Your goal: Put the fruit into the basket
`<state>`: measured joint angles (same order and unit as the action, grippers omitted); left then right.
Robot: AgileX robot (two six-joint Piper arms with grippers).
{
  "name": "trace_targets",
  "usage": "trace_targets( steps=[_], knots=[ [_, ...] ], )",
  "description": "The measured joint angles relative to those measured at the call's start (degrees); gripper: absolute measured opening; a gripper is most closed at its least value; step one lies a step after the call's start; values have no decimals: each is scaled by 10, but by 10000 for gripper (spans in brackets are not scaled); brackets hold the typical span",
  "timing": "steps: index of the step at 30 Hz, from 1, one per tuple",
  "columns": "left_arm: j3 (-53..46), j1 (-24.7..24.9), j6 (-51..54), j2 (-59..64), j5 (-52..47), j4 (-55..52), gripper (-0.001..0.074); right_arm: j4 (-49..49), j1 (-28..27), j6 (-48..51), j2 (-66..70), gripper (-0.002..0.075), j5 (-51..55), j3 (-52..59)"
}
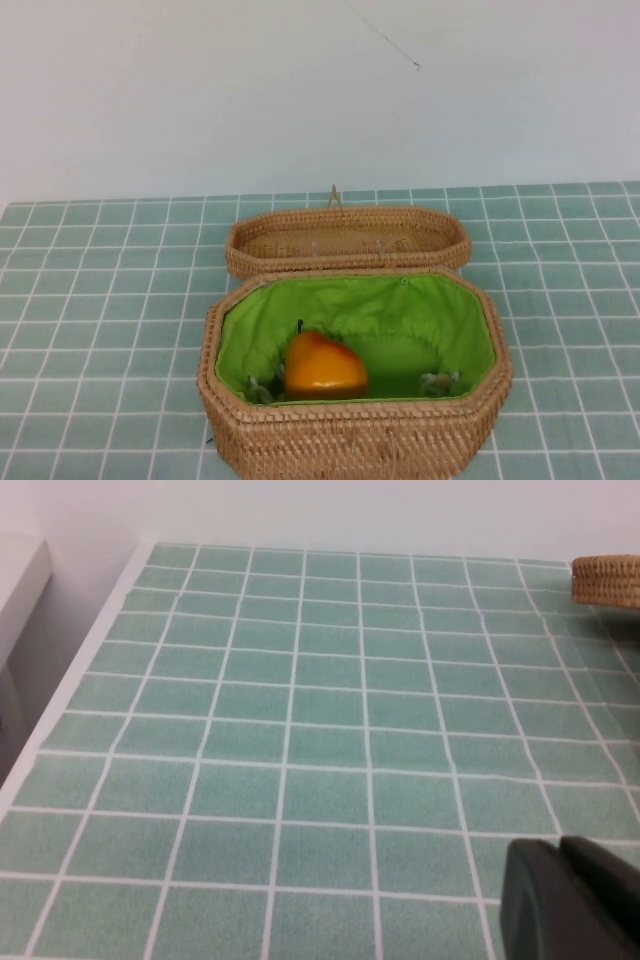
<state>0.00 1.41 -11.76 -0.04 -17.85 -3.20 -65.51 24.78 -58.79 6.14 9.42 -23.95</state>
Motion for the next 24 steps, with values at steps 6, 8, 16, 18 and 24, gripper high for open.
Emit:
trace_targets(
  steps=[6, 8, 16, 18, 24],
  knots=[
    [0, 0, 0, 0, 0, 0, -3, 0, -71, -14, 0, -2, -34, 85],
    [0, 0, 0, 0, 0, 0, -3, 0, -95, -15, 0, -2, -38, 105],
    [0, 0, 0, 0, 0, 0, -3, -1, -188, -15, 0, -2, -22, 177],
    [0, 0, 0, 0, 0, 0, -3, -1, -201, -15, 0, -2, -31, 198],
    [0, 0, -1, 0, -1, 0, -3, -1, -202, -15, 0, -2, -18, 227]
  ],
)
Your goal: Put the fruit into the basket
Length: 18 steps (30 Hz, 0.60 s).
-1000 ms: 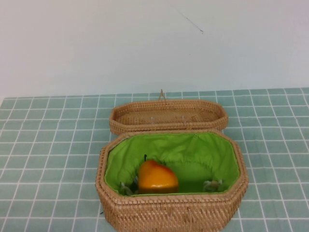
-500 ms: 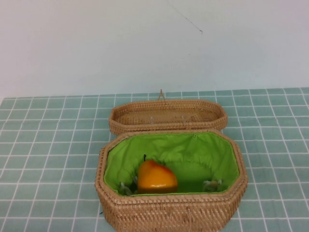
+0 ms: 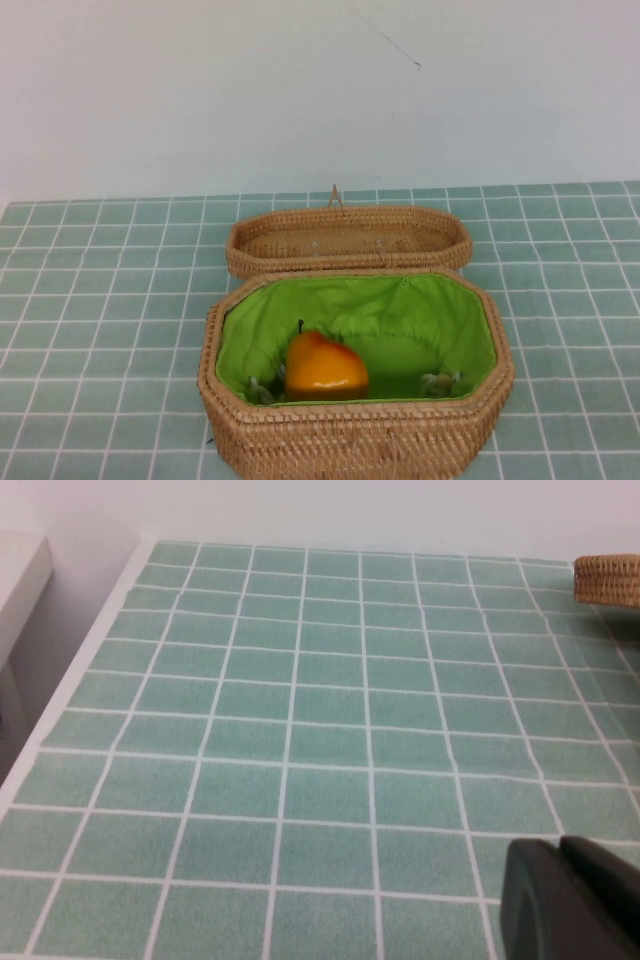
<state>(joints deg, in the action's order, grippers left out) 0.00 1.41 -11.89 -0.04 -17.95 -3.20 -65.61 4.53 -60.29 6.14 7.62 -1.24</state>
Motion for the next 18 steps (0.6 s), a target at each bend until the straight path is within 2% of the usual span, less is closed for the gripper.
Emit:
trace_targets(
  steps=[2, 4, 8, 10, 12, 18],
  knots=[
    [0, 0, -1, 0, 0, 0, -3, 7, 0, 16, 0, -2, 0, 0],
    [0, 0, -1, 0, 0, 0, -3, 91, 0, 101, 0, -2, 1, 0],
    [0, 0, -1, 0, 0, 0, -3, 484, -8, 506, -4, -2, 52, 0],
    [0, 0, -1, 0, 0, 0, -3, 606, -28, 645, -25, -2, 74, 4],
    [0, 0, -1, 0, 0, 0, -3, 640, -54, 665, -47, -2, 72, 13],
    [0, 0, 0, 0, 0, 0, -3, 641, -113, 648, -65, -2, 59, 14]
  ],
)
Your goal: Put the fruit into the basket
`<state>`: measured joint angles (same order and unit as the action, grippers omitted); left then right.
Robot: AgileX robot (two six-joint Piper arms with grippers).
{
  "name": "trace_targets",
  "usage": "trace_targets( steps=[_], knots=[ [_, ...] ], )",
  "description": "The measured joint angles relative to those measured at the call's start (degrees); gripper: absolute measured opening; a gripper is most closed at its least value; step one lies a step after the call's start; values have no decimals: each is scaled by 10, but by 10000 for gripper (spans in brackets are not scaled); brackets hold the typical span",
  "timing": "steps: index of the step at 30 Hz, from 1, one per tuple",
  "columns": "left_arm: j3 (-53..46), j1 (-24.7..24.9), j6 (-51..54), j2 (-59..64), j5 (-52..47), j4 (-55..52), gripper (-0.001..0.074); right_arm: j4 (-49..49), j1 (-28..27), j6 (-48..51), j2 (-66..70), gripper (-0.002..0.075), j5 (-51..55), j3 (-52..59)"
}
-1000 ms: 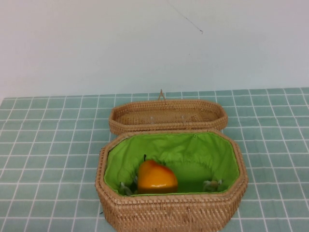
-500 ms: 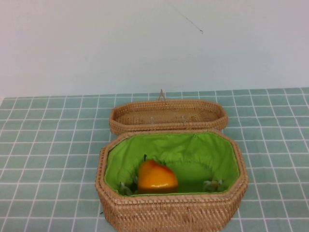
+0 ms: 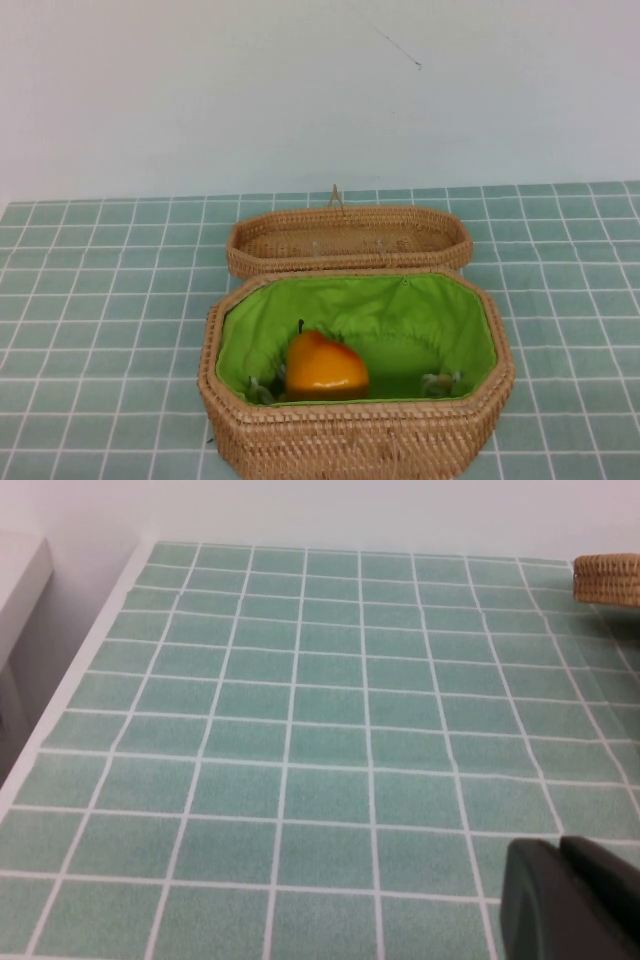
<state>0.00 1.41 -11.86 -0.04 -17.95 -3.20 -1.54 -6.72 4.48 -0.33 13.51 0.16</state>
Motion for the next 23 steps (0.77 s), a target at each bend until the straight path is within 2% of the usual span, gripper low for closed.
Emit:
trace_targets(
  steps=[6, 13, 23],
  knots=[
    [0, 0, 0, 0, 0, 0, -3, -3, -4, 1, 0, -2, 55, 0],
    [0, 0, 0, 0, 0, 0, -3, -10, -4, 1, 0, -2, 55, 0],
    [0, 0, 0, 0, 0, 0, -3, -10, 25, 1, 0, -2, 55, 0]
  ],
)
